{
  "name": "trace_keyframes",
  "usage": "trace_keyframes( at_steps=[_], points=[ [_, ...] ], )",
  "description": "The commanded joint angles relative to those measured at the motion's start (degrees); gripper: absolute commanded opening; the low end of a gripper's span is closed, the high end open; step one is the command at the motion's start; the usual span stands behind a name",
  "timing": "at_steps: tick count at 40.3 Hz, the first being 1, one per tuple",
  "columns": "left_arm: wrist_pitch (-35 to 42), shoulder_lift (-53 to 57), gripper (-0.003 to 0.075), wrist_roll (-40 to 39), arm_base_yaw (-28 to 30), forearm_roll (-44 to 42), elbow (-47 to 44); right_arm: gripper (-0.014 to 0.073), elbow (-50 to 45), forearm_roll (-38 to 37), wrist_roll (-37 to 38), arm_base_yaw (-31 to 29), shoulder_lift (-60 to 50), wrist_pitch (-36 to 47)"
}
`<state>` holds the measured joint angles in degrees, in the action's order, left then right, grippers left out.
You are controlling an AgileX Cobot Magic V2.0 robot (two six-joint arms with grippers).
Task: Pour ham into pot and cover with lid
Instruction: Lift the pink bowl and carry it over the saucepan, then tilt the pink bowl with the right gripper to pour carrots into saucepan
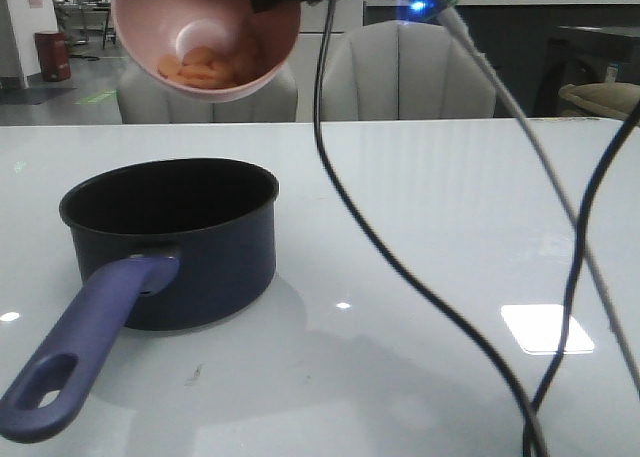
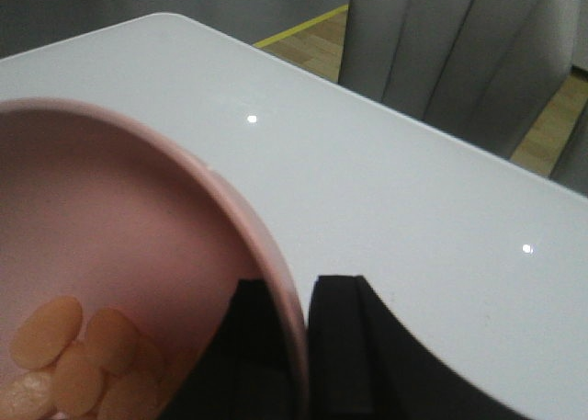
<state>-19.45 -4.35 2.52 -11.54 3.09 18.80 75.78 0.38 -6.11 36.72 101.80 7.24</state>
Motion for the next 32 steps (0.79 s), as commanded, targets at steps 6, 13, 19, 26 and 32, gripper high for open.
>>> trace_keyframes(
  at_steps=[6, 13, 19, 26, 32],
  points=[
    [4.30, -0.78, 0.0585, -0.20, -0.36, 0.26, 1.48, 0.0139, 2.06, -7.09, -6.81, 2.76, 1.07, 12.01],
    [4.30, -0.78, 0.0585, -0.20, -0.36, 0.26, 1.48, 0.0139, 2.06, -6.80, -19.52, 4.34, 2.47, 14.53],
    [4.30, -0.78, 0.0585, -0.20, -0.36, 0.26, 1.48, 0.0139, 2.06, -5.27, -27.86, 5.21, 2.74, 19.05],
    [4.30, -0.78, 0.0585, -0.20, -0.36, 0.26, 1.48, 0.0139, 0.41, 2.15, -30.90, 5.64, 2.74, 29.31],
    [4.30, -0.78, 0.0585, -0.20, -0.36, 0.26, 1.48, 0.0139, -2.94, 5.71, -34.49, 6.23, 2.74, 40.47]
  ],
)
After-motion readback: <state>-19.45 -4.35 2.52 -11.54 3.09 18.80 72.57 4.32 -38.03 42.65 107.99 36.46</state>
